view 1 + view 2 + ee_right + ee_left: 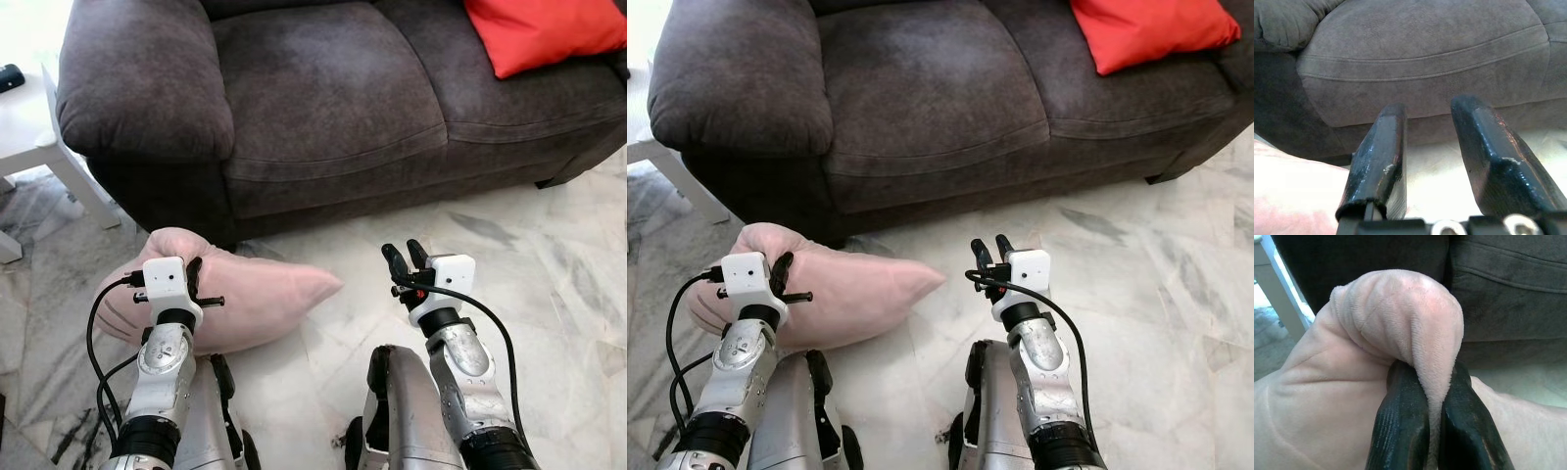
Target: Move the pillow to the sofa from floor
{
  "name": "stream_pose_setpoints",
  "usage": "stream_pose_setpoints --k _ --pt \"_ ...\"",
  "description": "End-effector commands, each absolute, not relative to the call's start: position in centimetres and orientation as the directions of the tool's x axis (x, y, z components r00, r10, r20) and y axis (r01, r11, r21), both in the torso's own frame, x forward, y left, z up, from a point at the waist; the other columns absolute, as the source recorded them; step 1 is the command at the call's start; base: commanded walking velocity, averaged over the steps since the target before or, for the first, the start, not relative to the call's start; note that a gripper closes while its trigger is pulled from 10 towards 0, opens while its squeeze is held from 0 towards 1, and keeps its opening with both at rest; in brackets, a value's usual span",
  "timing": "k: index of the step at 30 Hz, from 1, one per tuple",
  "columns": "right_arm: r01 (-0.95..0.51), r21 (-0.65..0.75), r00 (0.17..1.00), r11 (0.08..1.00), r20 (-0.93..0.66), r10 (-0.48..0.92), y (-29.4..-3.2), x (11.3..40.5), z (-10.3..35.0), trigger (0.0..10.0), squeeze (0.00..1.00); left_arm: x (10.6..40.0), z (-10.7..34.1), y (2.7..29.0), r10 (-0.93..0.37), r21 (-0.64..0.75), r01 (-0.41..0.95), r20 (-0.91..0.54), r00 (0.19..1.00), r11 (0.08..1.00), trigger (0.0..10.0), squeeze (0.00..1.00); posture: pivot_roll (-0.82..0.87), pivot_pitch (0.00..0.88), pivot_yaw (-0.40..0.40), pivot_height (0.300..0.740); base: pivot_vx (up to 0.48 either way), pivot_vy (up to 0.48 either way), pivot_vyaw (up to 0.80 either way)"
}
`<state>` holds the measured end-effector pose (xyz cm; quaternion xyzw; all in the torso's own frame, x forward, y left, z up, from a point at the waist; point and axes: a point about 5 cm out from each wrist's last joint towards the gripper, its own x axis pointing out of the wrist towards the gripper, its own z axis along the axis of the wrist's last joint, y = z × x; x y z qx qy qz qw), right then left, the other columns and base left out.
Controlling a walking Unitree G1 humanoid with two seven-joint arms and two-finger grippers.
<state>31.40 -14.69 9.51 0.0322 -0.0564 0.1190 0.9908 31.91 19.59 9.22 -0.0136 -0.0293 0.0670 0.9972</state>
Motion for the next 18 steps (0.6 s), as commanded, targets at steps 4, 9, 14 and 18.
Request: stream_pose_setpoints --k 4,9,14,18 --pt "-0.23 0.056 0.969 0.972 0.103 0.223 -14.9 31.2 9.0 10.0 0.0 32.1 11.0 19.6 0.128 -0.01 -0.128 0.15 0.98 0.992 10.0 0.0 0.06 0.223 -0.024 0.533 0.0 0.0 0.0" --pt "-0.23 0.056 0.969 0.972 0.103 0.223 -14.9 31.2 9.0 10.0 0.0 32.1 11.0 19.6 0.128 -0.01 -0.128 0.15 0.98 0.992 10.0 0.0 0.06 0.223 -0.024 0.533 0.0 0.0 0.0" --pt "-0.229 0.056 0.969 0.972 0.103 0.222 -14.9 31.2 9.0 10.0 0.0 32.1 11.0 19.6 0.127 -0.009 -0.127 0.151 0.98 0.992 10.0 0.0 0.06 0.223 -0.024 0.538 0.0 0.0 0.0" --pt "-0.223 0.062 0.969 0.973 0.119 0.215 -14.6 31.5 9.2 10.0 0.0 32.2 12.5 19.0 0.091 0.012 -0.096 0.204 0.975 0.995 10.0 0.0 0.08 0.217 -0.015 0.563 0.0 0.0 0.0"
